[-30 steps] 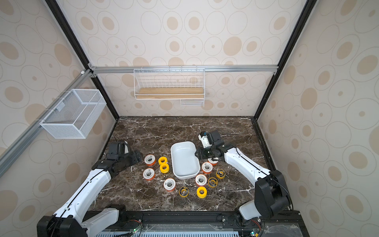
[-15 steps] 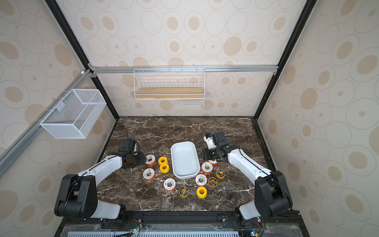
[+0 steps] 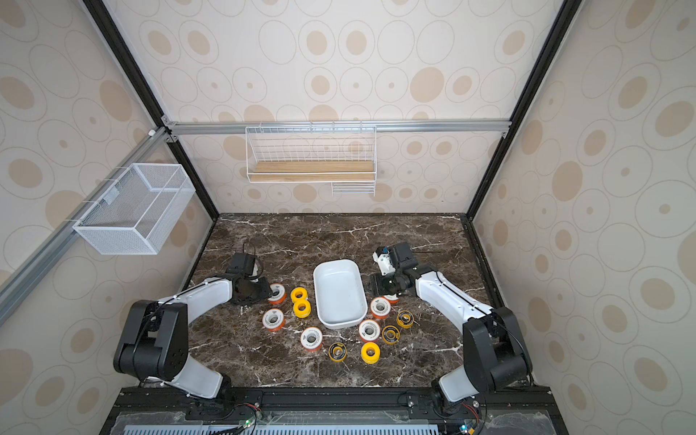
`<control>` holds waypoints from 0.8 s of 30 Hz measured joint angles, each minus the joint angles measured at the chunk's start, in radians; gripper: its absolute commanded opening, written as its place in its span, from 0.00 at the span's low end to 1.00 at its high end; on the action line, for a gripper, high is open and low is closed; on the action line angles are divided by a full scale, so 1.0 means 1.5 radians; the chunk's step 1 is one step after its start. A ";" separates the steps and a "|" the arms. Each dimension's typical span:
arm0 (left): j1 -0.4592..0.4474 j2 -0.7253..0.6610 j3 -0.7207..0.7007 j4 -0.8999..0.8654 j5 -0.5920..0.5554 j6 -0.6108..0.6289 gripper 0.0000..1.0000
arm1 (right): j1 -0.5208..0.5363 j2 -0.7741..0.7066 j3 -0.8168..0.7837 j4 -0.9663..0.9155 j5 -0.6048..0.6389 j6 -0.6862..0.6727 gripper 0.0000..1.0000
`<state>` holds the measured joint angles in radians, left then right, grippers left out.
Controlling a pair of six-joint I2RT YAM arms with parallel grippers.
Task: Put the sealing tape into the storage box
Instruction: Pick up the sealing tape at the center of the board.
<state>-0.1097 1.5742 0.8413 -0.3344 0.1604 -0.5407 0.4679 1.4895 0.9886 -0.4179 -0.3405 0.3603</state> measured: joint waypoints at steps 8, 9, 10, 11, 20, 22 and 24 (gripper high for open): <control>-0.009 0.032 0.019 -0.004 -0.030 0.015 0.41 | -0.001 0.017 0.000 0.007 -0.022 0.001 0.54; -0.011 0.036 0.022 -0.006 -0.035 0.016 0.40 | -0.001 0.018 0.000 0.008 -0.024 0.000 0.54; -0.014 0.040 0.026 -0.008 -0.041 0.019 0.40 | -0.001 0.020 0.000 0.010 -0.029 0.001 0.54; -0.017 0.045 0.030 -0.010 -0.047 0.021 0.39 | -0.001 0.021 0.000 0.011 -0.033 0.001 0.54; -0.030 0.057 0.046 -0.027 -0.082 0.033 0.29 | -0.001 0.053 0.000 0.020 -0.067 0.000 0.54; -0.031 0.057 0.051 -0.032 -0.085 0.034 0.24 | -0.001 0.060 0.000 0.021 -0.075 0.000 0.54; -0.032 0.057 0.053 -0.032 -0.090 0.035 0.24 | -0.001 0.064 0.000 0.025 -0.084 0.000 0.54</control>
<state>-0.1570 1.6600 0.9211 -0.3824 0.0261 -0.4881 0.4660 1.5852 0.9886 -0.3801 -0.4660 0.3607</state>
